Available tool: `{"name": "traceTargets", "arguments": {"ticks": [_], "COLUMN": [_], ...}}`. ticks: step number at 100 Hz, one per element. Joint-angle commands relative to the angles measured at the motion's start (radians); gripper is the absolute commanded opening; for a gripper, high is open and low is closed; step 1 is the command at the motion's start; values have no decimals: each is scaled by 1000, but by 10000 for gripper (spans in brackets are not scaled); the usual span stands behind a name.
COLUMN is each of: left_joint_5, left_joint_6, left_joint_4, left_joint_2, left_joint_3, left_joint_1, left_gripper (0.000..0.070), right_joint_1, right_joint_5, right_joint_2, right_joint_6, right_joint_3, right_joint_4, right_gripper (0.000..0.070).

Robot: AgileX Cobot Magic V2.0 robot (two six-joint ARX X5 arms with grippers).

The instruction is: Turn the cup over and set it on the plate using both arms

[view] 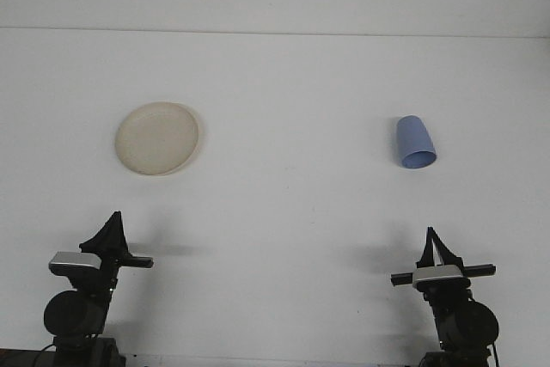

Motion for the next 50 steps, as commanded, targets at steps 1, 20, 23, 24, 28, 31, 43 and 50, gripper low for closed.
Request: {"name": "traceTargets", "arguments": {"ticks": [1, 20, 23, 24, 28, 31, 43, 50], "left_joint_5": [-3, -3, -3, -3, -3, -3, -3, -3], "left_joint_6": [-8, -8, -8, -8, -8, -8, -8, -8], "left_joint_4": [10, 10, 10, 10, 10, 10, 10, 10], "left_joint_2": [-2, -2, -2, -2, -2, -2, -2, -2], "left_joint_3": [-19, -19, -19, -19, -19, -19, -19, -19], "left_joint_1": [2, 2, 2, 2, 2, 2, 2, 2], "left_gripper": [12, 12, 12, 12, 12, 12, 12, 12], "right_joint_1": [0, 0, 0, 0, 0, 0, 0, 0], "right_joint_5": [0, -4, -9, -10, -18, -26, -31, -26], "right_joint_2": [1, 1, 1, 1, 0, 0, 1, 1], "right_joint_6": [-4, 0, 11, 15, 31, 49, 182, 306], "right_joint_3": [-2, -2, -2, -2, -2, -2, -2, -2], "right_joint_4": [13, 14, 14, 14, 13, 13, 19, 19], "right_gripper": [5, 5, 5, 5, 5, 5, 5, 5]}}
